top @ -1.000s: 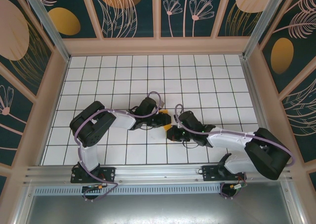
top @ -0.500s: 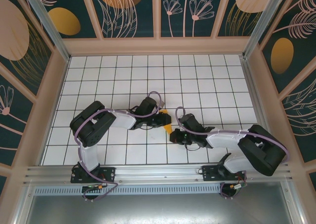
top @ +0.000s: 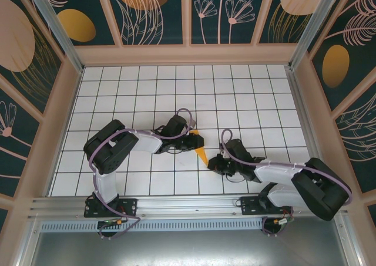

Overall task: Fold a paper plane with a square sheet of paper (pick it up from the middle)
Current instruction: Fold the wing for the fifth time at the center of the table.

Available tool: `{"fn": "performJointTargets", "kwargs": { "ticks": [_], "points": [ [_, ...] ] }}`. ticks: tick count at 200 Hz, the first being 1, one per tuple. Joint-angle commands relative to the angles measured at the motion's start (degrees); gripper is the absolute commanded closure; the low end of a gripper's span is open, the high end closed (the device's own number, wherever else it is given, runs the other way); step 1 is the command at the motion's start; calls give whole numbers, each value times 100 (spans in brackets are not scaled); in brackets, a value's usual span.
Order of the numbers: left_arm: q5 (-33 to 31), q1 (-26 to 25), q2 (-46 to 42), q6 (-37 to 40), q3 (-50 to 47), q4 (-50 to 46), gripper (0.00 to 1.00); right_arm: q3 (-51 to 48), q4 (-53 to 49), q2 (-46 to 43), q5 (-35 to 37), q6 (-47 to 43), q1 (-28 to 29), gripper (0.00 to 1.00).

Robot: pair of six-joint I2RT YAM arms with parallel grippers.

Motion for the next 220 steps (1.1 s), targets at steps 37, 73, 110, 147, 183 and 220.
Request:
{"fn": "performJointTargets", "kwargs": {
  "ticks": [37,73,110,147,183,220],
  "points": [
    [-703,18,519,308,-160,-786,69,612,-357,-366,37,-276,-81,87],
    [-689,22,513,309,-158,-778,69,1018,231,380,-58,-285,-106,88],
    [-655,18,512,294,-159,-737,68,1128,613,995,71,-167,-111,90],
    [-620,19,528,292,-160,-705,68,945,1025,1254,106,-34,-220,91],
    [-610,17,519,302,-149,-708,68,889,1029,1427,-20,-43,-300,91],
    [-634,17,495,307,-157,-749,68,889,1085,1614,-77,-45,-306,90]
  ]
}}
